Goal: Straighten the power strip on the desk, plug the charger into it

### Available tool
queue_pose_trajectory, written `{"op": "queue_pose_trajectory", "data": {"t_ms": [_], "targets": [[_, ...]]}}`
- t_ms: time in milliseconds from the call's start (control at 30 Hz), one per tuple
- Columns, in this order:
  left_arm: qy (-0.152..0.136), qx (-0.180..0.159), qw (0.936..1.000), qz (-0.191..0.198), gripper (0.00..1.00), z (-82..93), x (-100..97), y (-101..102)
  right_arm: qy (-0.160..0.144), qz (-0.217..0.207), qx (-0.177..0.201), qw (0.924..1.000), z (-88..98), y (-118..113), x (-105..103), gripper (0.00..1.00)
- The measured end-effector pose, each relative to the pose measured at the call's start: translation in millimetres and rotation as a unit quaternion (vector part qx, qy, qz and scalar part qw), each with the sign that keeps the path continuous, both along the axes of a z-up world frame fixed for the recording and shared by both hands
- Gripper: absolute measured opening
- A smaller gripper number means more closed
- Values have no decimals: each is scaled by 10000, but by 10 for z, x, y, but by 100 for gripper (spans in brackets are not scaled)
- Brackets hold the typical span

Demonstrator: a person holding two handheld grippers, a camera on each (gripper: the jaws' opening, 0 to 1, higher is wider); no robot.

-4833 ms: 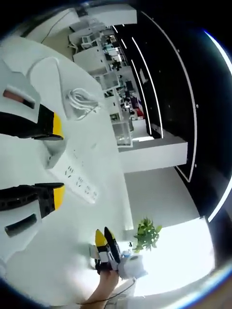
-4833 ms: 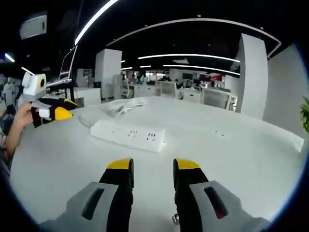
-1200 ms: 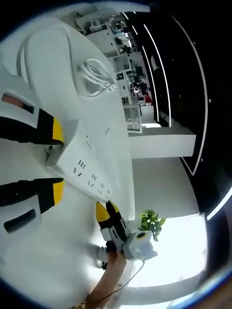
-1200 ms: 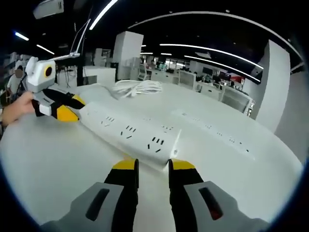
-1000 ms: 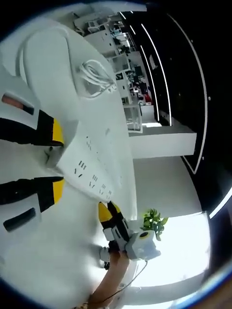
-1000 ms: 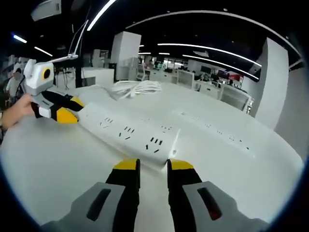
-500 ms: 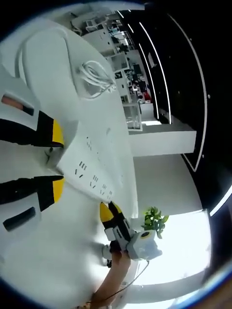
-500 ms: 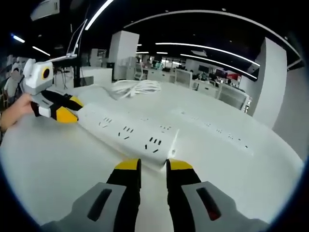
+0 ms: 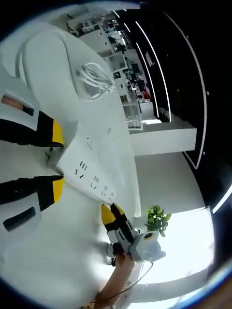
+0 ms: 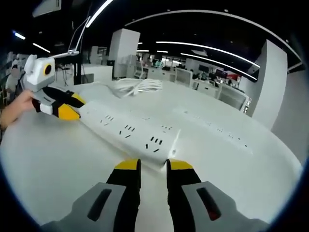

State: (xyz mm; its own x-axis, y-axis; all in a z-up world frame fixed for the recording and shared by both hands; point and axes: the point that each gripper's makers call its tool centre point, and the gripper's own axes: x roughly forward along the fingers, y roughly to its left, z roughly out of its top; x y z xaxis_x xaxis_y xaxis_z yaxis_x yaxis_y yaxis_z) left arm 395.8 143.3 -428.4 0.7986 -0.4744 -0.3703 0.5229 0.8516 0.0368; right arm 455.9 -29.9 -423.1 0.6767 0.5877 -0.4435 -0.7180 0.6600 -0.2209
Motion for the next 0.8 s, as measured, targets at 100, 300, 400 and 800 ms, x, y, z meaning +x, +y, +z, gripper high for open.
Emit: {"op": "queue_pose_trajectory", "data": {"t_ms": [100,300,400,800], "targets": [[20,-15,10000,-12,24,3,-6,9,22,9,11,10000,4,-4,-31,20],[49,-51,10000,-29,23,1,-43,10,13,12,-23,10000,5,-6,-94,20],[47,-20,10000,-30,23,0,-59,10,22,7,-9,10000,7,-12,-127,20],[136,-117,9998,-72,23,1,-133,-5,10,0,-4,10000,4,-47,-298,20]]}}
